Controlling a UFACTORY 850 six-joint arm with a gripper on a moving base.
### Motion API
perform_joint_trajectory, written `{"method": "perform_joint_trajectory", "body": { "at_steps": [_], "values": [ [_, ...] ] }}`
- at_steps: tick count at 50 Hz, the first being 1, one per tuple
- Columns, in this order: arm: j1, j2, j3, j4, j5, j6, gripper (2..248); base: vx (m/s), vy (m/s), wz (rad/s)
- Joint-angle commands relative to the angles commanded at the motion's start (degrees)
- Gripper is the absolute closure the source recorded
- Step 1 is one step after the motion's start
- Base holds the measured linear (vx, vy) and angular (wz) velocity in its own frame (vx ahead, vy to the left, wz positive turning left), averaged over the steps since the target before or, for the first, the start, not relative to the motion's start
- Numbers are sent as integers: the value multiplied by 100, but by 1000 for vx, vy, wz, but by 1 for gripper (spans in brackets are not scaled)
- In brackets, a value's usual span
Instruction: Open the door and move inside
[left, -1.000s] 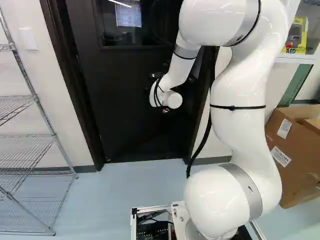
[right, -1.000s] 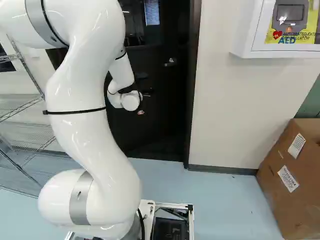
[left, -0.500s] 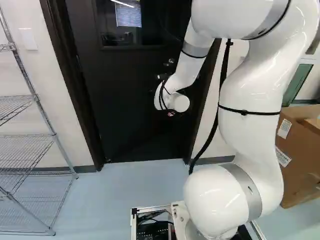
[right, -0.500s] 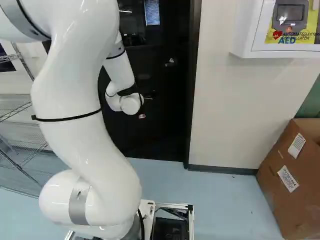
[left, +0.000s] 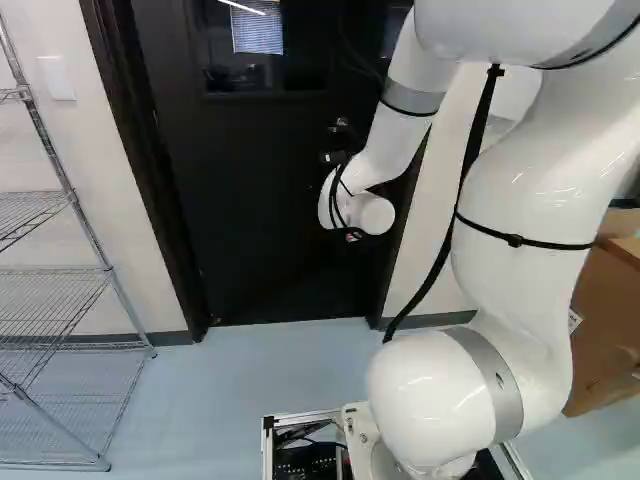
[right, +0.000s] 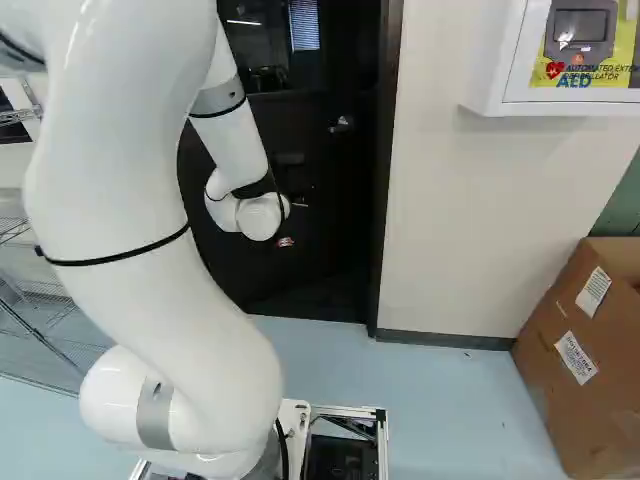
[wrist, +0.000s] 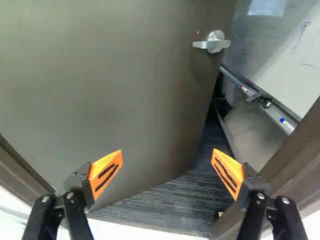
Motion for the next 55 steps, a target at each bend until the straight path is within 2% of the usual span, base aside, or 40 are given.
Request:
{"method": "perform_joint_trajectory", "body": {
  "at_steps": [20,55],
  "values": [
    [-114,533,576,0,0,0,3,0,0,0],
    [-127,579,624,0,0,0,3,-7,-1,-14]
  ]
}}
